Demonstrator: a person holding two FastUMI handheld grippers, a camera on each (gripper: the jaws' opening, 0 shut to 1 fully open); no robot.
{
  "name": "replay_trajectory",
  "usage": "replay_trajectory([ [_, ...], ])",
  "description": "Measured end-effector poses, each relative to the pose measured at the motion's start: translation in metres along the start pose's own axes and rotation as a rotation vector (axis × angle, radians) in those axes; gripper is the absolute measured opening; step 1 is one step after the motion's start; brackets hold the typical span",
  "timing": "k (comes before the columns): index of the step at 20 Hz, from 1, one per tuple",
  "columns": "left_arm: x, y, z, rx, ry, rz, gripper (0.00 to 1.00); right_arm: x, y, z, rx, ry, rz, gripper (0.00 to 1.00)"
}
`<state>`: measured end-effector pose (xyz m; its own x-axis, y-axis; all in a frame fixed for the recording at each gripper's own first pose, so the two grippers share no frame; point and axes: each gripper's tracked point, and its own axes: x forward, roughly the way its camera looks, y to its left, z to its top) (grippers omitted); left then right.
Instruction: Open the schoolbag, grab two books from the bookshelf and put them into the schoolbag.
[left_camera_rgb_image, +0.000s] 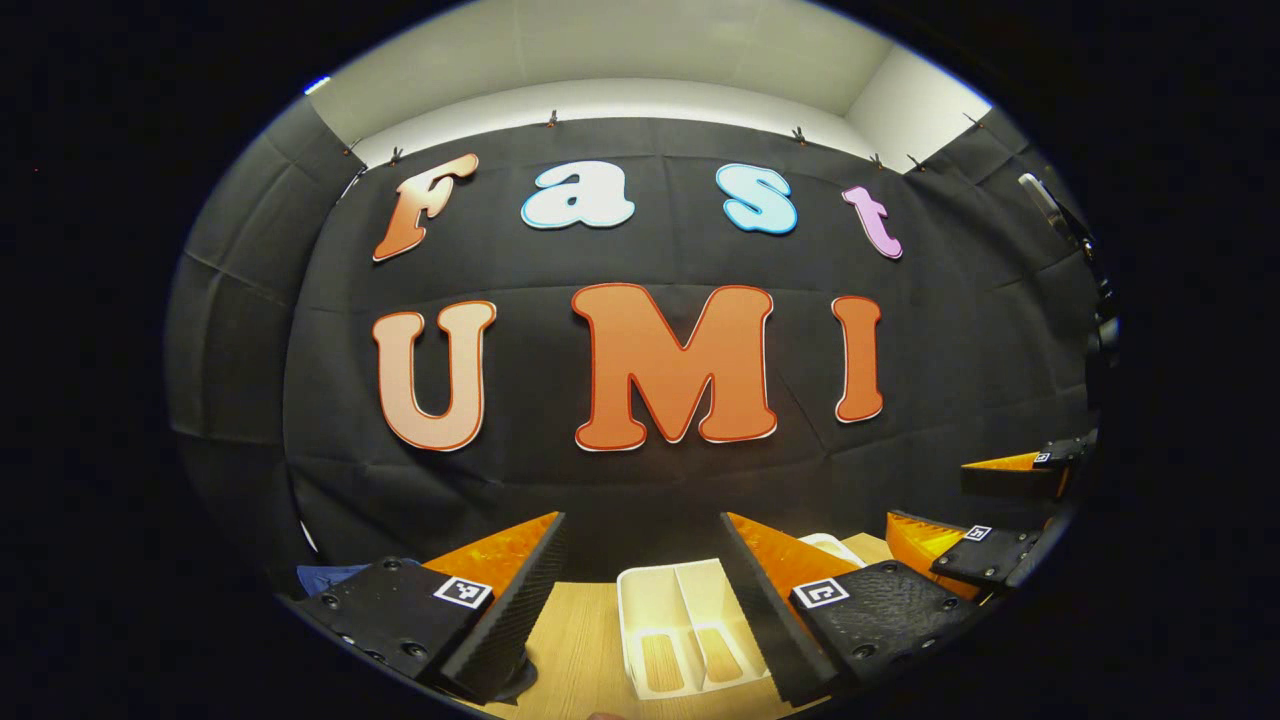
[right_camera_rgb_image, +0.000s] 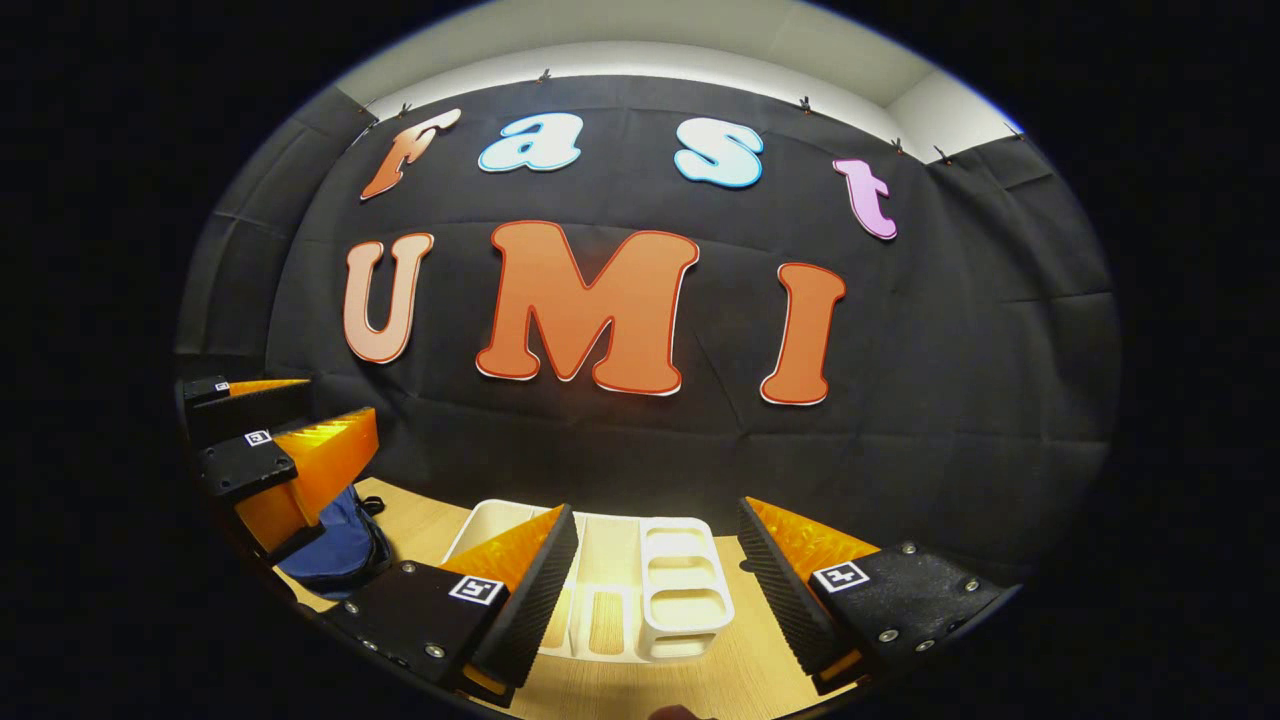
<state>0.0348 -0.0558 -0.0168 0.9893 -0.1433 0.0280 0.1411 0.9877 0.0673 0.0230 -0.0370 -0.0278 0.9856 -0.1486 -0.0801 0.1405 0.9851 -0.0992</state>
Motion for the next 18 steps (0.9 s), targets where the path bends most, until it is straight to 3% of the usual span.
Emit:
replay_trajectory([
  [10, 0.0, 0.021, 0.006, -0.003, -0.029, 0.048, 0.94, -0.001, 0.003, 0.002, -0.011, -0.01, 0.01, 0.96],
  [18, 0.001, 0.018, 0.005, -0.009, -0.022, 0.036, 0.93, -0.001, 0.004, 0.002, -0.012, -0.009, 0.016, 0.96],
])
